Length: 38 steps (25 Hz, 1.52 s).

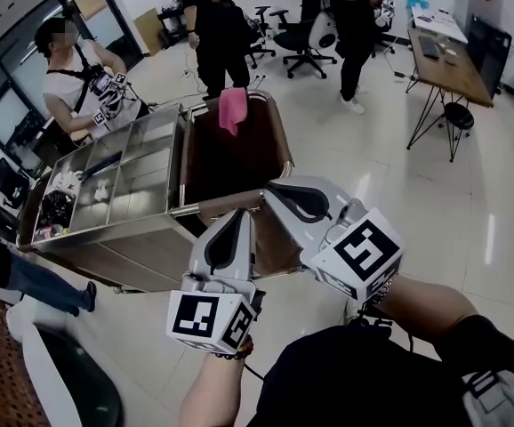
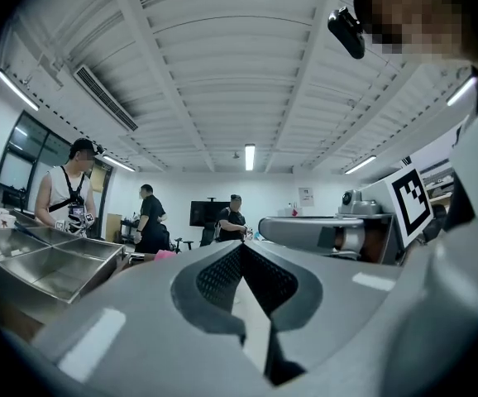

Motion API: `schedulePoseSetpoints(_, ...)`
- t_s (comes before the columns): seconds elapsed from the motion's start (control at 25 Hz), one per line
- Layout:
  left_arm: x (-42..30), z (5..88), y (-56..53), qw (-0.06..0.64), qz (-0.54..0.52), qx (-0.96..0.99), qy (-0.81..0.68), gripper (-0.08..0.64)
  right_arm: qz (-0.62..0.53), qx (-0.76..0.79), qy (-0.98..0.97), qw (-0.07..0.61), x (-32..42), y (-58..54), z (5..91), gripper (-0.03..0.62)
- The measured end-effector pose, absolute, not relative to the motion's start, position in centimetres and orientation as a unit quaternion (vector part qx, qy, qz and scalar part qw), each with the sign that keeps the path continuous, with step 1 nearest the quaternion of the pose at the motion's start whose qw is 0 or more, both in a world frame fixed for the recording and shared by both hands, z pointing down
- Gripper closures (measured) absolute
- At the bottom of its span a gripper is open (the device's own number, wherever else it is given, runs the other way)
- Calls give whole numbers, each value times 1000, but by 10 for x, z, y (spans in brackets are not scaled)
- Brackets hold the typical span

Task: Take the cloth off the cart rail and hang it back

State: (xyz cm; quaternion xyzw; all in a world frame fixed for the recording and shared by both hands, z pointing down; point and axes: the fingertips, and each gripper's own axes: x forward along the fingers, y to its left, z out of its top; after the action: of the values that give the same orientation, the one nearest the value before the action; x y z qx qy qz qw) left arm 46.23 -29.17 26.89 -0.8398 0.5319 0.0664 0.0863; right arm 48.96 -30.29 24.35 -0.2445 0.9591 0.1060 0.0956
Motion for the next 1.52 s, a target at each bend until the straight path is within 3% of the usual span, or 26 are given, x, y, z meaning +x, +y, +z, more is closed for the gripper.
schedulePoseSetpoints(1.52,476,281,-271,84,58,-847,522,557,95,-267,955,90,506,-284,262,592)
